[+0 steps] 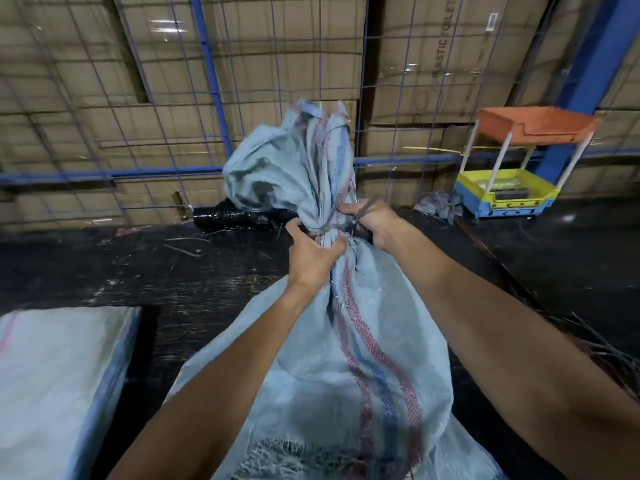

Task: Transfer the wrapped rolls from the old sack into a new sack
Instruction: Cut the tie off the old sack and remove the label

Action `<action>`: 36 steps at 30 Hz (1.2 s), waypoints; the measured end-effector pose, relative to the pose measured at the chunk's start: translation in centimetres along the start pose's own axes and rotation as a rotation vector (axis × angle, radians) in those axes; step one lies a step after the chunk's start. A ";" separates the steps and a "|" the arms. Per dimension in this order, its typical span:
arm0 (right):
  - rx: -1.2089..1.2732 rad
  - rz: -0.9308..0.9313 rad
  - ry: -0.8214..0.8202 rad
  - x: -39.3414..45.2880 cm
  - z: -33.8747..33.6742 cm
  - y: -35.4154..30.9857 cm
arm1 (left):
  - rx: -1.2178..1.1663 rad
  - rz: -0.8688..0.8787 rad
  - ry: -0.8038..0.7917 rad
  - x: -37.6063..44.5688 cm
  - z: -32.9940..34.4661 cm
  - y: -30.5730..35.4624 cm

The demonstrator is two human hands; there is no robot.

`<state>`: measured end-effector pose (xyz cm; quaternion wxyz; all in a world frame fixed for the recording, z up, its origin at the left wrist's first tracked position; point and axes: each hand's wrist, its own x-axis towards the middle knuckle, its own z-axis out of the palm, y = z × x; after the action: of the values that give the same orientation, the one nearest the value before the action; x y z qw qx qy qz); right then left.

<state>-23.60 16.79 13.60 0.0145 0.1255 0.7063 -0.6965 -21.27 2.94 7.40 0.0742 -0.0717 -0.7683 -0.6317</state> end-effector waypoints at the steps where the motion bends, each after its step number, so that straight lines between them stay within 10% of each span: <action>1: -0.035 0.039 0.042 0.6 0.0 1.0 | 0.013 0.006 0.013 -0.8 0.1 -0.1; 9: -0.217 0.118 0.100 0.4 0.5 4.5 | 0.161 0.213 -0.111 -2.7 -2.4 -2.4; 13: -0.244 -0.050 0.201 0.1 0.8 3.7 | 0.108 0.007 -0.030 -1.1 -3.8 -4.1; 20: -0.613 -0.365 -0.086 -3.7 3.5 3.6 | -0.044 -0.336 0.022 0.0 -2.9 -5.7; 36: -0.999 -0.656 0.058 -3.1 3.2 10.6 | -0.215 -0.402 0.220 2.8 -3.0 -6.8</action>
<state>-18.97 13.08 3.73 -0.1633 -0.1023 0.9504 -0.2443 -25.30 -1.30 2.01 0.0221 0.1445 -0.6827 -0.7160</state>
